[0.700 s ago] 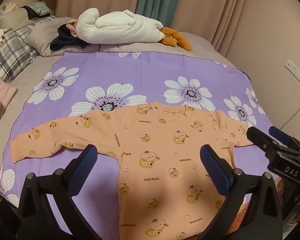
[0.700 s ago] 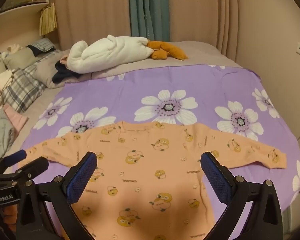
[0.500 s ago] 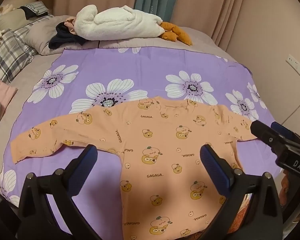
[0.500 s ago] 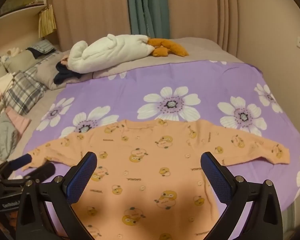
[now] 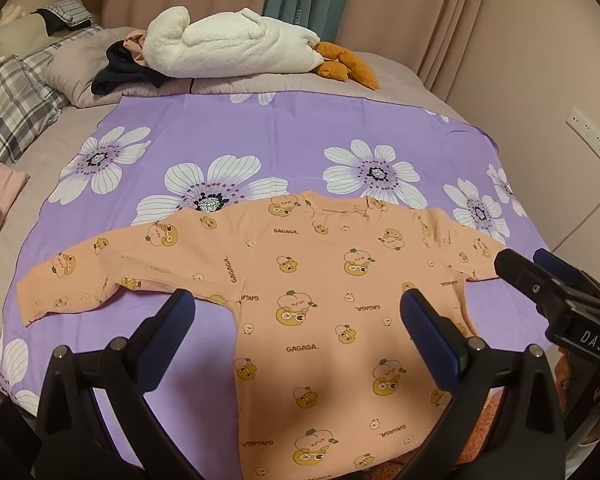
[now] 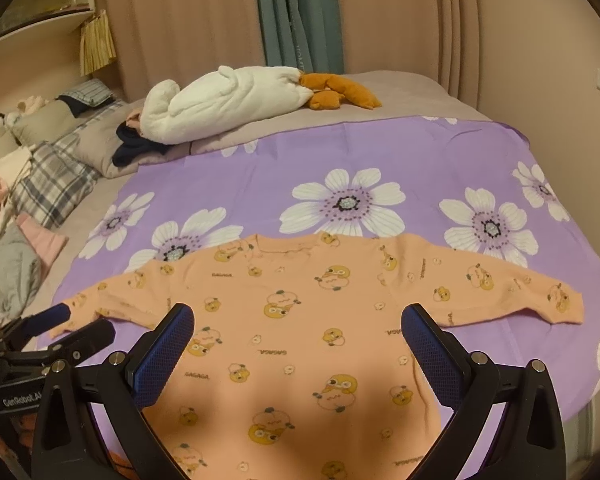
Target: Fold small clothes
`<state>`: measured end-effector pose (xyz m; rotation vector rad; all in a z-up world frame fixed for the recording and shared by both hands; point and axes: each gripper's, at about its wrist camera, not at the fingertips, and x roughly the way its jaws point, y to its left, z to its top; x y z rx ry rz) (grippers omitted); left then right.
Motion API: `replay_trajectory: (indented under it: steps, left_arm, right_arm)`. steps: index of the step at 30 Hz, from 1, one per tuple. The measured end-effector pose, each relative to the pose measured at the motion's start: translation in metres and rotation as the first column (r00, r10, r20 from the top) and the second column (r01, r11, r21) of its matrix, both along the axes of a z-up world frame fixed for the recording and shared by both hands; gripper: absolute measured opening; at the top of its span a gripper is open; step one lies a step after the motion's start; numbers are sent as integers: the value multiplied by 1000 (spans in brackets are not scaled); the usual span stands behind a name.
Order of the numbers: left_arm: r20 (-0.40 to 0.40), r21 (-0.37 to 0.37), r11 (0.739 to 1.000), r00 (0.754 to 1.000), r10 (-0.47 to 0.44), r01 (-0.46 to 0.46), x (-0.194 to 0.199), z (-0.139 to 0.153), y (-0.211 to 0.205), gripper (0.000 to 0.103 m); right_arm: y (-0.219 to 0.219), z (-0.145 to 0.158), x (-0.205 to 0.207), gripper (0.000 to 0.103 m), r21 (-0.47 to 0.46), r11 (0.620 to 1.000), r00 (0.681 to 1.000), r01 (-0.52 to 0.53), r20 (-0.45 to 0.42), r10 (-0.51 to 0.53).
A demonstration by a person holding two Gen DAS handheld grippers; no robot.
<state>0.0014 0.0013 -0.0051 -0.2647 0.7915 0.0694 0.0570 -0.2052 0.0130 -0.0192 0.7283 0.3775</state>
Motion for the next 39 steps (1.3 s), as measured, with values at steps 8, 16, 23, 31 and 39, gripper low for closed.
replay_trajectory:
  steps: [8,16,23,31,39]
  left_arm:
    - [3,9,1000,1000,-3,3,-4,1,1,102]
    - [-2,-12,1000,1000,-22,22,-6,3,-2,102]
    - [-18,-32,999,999,-36,35,-6,3,-1,102]
    - [-21,-14,999,998,-53,53,-3,4,-4,102]
    - [-36,-12,997,997,-72,72,-2,6,-8,102]
  right_arm:
    - [-1,0,-1,103,5,1000,1000,-4,-2,4]
    - [-2,0,-3,103,9,1000,1000,-4,-3,4]
    - [-3,0,-3,103,11,1000,1000,-2,-3,2]
    - [-6,3,-5,103,26,1000,1000,14,-7,-13]
    - [-8,4,-4,103,34,999,1000,25,-2,-25]
